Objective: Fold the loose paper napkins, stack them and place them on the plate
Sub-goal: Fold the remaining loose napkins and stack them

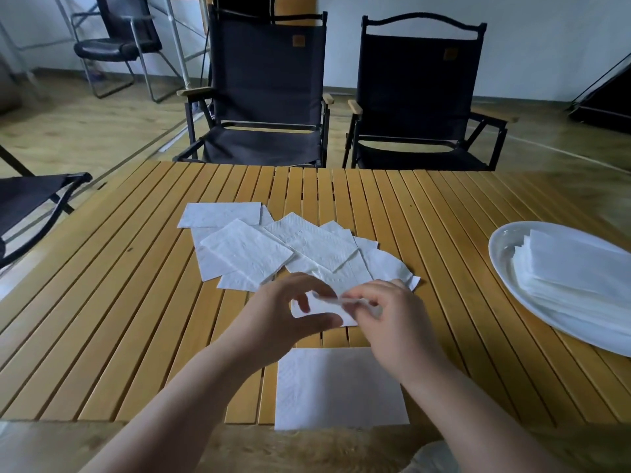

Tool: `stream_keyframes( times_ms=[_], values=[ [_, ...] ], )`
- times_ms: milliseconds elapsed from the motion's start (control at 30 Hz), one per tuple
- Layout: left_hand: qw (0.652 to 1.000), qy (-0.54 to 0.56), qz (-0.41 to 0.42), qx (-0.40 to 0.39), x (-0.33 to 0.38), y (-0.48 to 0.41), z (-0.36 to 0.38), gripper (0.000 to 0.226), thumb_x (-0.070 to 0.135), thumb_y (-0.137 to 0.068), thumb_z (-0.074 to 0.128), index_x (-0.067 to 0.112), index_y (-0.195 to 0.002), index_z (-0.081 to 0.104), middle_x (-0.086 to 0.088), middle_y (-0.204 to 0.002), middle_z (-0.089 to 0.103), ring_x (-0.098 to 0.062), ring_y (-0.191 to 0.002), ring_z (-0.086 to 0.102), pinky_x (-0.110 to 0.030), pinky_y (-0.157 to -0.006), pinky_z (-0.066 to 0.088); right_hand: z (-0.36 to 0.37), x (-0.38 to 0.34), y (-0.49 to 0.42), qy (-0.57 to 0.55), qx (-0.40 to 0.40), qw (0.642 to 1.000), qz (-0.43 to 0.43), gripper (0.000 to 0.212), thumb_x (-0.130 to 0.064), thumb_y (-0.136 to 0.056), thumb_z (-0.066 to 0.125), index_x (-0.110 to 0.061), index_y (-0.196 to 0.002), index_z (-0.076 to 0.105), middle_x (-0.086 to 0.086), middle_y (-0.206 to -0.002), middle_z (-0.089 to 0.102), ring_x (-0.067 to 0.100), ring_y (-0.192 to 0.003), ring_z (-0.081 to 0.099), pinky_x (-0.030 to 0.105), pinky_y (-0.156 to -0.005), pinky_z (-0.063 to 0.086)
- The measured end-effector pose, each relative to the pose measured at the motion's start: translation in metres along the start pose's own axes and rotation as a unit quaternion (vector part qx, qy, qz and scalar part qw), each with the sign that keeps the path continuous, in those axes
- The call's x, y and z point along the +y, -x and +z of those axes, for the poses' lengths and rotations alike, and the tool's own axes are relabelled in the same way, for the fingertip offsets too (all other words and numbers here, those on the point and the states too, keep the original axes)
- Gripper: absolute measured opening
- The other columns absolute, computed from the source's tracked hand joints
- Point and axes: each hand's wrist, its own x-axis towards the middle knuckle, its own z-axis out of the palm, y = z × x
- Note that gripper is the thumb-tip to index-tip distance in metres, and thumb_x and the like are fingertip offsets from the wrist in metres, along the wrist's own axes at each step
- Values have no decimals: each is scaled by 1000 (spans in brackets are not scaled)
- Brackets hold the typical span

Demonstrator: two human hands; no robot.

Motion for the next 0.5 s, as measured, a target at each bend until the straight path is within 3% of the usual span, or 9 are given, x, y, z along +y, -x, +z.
stream_keyframes(
  times_ms=[100,200,300,433,500],
  values=[
    [999,-50,-21,5,-7,-2,-4,51,43,-81,73,44,-128,54,43,-109,45,4,-109,47,-13,-88,40,-10,-2,-1,-107,-2,994,33,18,-31,-90,71,-35,-107,73,-17,-101,66,-8,-90,60,1,-70,44],
    [994,-99,-51,5,-18,-7,-10,52,40,-87,67,33,-137,55,26,-130,49,-9,-128,36,-32,-103,39,-17,-1,-1,-161,-5,986,43,14,-32,-89,72,-35,-102,73,-26,-95,69,-11,-94,61,6,-73,45],
    [995,-65,-81,10,-25,-11,-17,42,42,-89,66,29,-129,64,21,-131,56,-12,-124,43,-39,-101,44,-24,1,-4,-224,5,973,62,5,-27,-92,70,-26,-94,74,-23,-78,70,-3,-81,65,15,-66,48],
    [990,35,-127,48,-24,-15,-20,32,36,-90,68,23,-120,69,8,-118,66,-12,-108,57,-28,-83,47,-28,2,-7,-259,13,960,102,8,-29,-91,67,-24,-95,71,1,-88,76,25,-86,72,54,-80,58],
    [985,87,-135,54,-21,-13,-21,24,36,-91,67,22,-110,73,4,-107,71,-18,-99,64,-30,-76,52,-30,4,-8,-241,-1,963,117,5,-22,-93,66,-23,-97,69,0,-87,77,22,-84,74,59,-79,57]
  ],
)
